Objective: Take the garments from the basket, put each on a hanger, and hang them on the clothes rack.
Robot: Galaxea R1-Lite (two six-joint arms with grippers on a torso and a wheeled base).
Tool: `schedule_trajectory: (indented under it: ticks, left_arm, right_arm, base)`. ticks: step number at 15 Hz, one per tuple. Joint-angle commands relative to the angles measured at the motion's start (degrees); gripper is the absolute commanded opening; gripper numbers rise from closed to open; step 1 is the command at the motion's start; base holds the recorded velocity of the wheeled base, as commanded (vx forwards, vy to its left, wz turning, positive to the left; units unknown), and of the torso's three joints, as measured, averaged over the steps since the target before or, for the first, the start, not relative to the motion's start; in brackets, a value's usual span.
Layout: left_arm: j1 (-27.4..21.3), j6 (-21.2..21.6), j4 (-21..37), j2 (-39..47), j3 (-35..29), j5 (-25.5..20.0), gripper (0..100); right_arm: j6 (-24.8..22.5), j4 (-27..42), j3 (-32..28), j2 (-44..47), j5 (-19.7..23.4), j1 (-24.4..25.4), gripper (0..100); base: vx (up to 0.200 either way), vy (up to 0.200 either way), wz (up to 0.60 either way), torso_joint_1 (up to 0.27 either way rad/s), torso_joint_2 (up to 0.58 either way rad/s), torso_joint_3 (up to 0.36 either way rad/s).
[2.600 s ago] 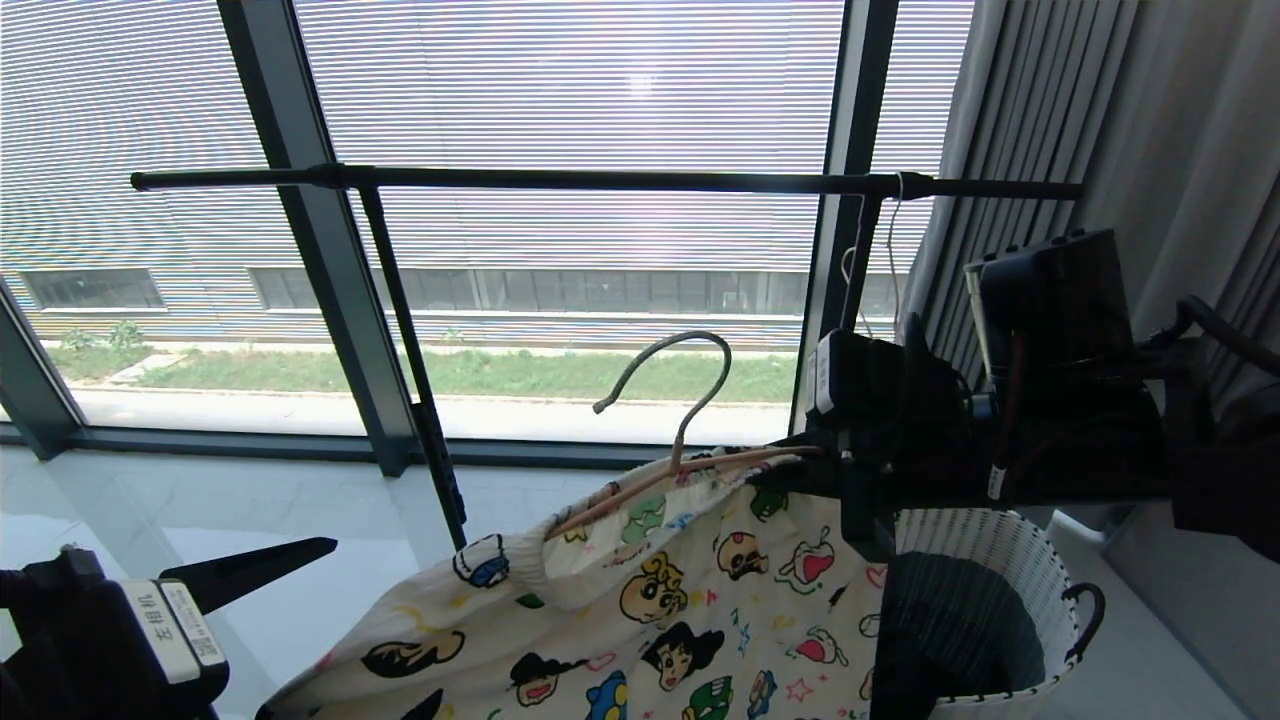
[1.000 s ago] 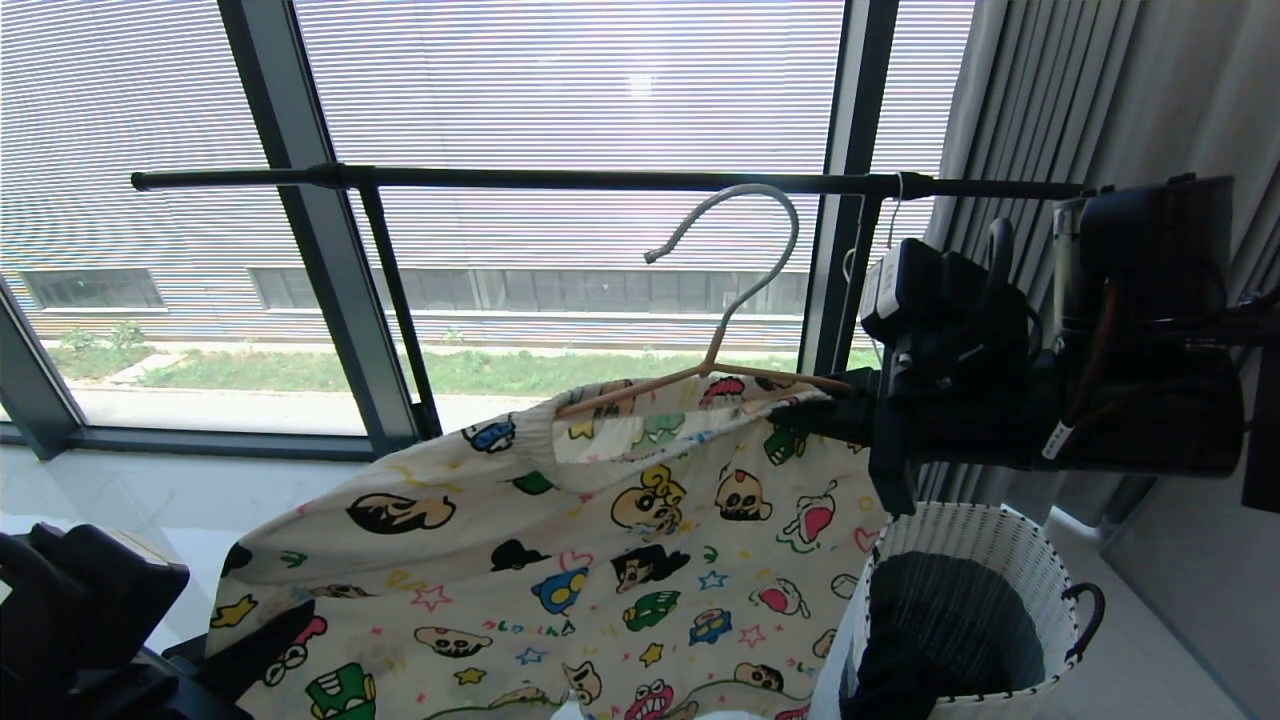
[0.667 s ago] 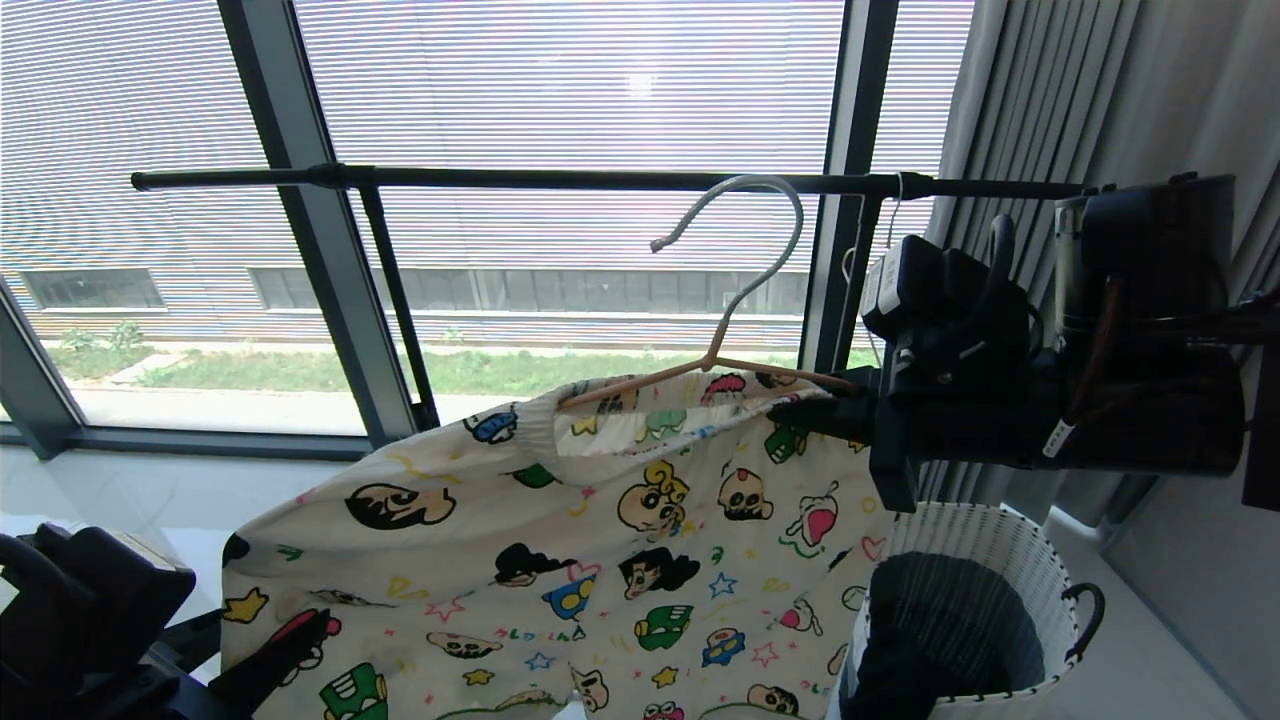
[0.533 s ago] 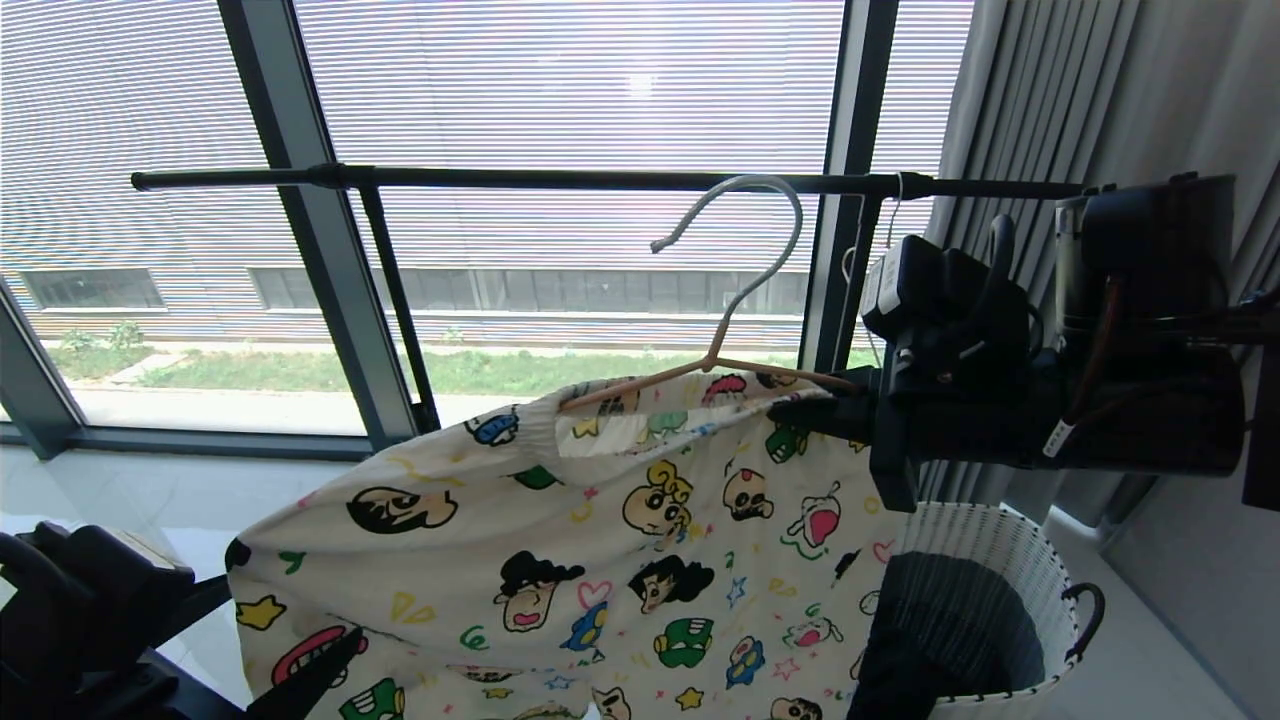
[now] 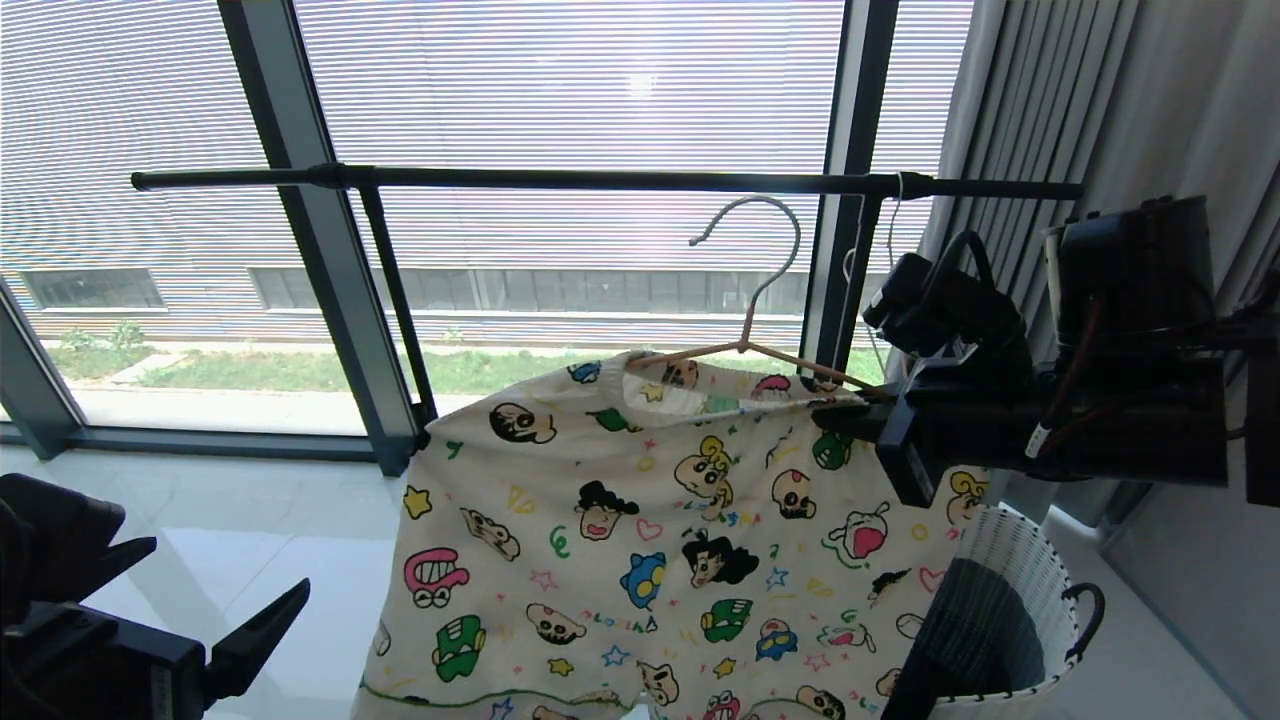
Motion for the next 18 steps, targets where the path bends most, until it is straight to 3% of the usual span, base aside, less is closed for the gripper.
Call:
schedule_trajectory:
  ticks: [1, 5, 8, 10, 12, 15, 18]
  left_arm:
    - [4.89, -0.05, -0.02, 0.39, -1.93, 1.63, 100]
    - [5.24, -0.05, -0.02, 1.18, -2.54, 6.82, 100]
    - [5.24, 0.13, -0.02, 1.71, -3.33, 7.26, 100]
    - [5.24, 0.21, -0.02, 3.29, -5.09, 8.49, 100]
    - [5.06, 0.21, -0.1, 5.05, -7.03, 8.75, 100]
    - [4.45, 0.39, -0.1, 6.81, -8.96, 8.75, 100]
    - [3.39, 3.47, -0.1, 6.89, -8.96, 8.75, 100]
  right_arm:
    - [5.2, 6.95, -0.08, -0.58, -3.65, 0.24, 0]
    - [21.81, 23.12, -0.61, 1.09, -15.17, 0.24, 0]
    - [35.43, 28.48, -1.14, 1.88, -18.33, 0.24, 0]
    - [44.84, 35.51, -4.92, 4.6, -22.2, -0.29, 0]
    - [56.53, 40.96, -12.65, 9.61, -25.98, -0.37, 0]
    - [59.43, 43.51, -20.91, 12.95, -31.96, -0.46, 0]
    - [58.37, 43.07, -28.82, 12.95, -32.04, -1.25, 0]
  base:
    - [0.0, 0.0, 0.0, 0.0, 0.0, 0.0]
    - [0.0, 0.0, 0.0, 0.0, 0.0, 0.0]
    - [0.0, 0.0, 0.0, 0.0, 0.0, 0.0]
    - [0.0, 0.0, 0.0, 0.0, 0.0, 0.0]
    - [0.0, 0.0, 0.0, 0.0, 0.0, 0.0]
    - [0.0, 0.0, 0.0, 0.0, 0.0, 0.0]
    - [0.0, 0.0, 0.0, 0.0, 0.0, 0.0]
